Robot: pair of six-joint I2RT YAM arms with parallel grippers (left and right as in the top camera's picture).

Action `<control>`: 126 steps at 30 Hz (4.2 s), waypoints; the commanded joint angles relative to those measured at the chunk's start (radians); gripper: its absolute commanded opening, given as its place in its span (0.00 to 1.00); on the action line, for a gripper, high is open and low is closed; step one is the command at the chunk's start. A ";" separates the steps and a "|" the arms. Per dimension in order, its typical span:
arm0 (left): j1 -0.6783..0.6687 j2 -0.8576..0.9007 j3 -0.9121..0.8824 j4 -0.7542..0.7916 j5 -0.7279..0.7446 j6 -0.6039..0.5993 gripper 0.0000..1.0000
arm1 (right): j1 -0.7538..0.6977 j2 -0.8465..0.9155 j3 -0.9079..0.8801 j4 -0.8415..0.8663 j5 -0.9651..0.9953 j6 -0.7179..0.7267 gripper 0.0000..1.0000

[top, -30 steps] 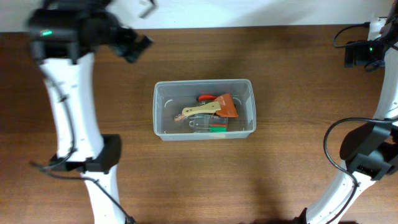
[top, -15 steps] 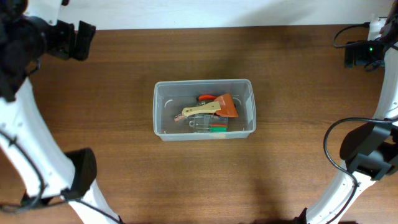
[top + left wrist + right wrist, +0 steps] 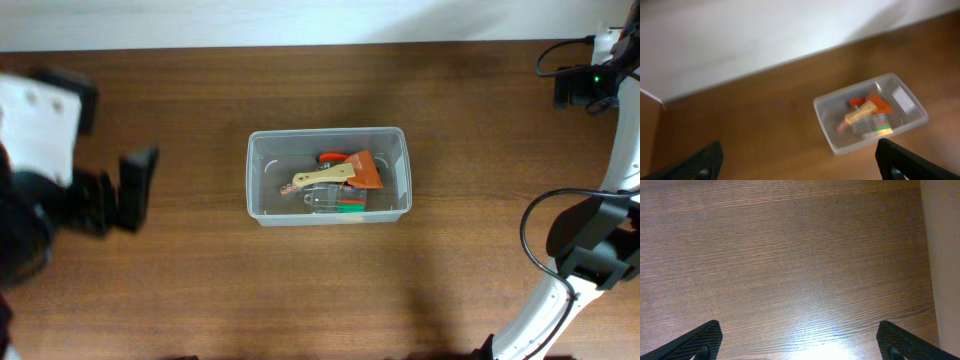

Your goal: Pack container

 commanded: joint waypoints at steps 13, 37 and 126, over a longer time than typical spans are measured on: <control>0.002 -0.597 -0.511 0.000 0.075 -0.060 0.99 | -0.006 -0.008 0.002 0.003 -0.005 0.001 0.99; 0.002 -0.701 -0.525 0.002 0.090 -0.129 0.99 | -0.006 -0.008 0.002 0.003 -0.005 0.001 0.99; -0.065 -1.363 -2.393 1.537 -0.227 -0.154 0.99 | -0.006 -0.008 0.002 0.003 -0.005 0.001 0.99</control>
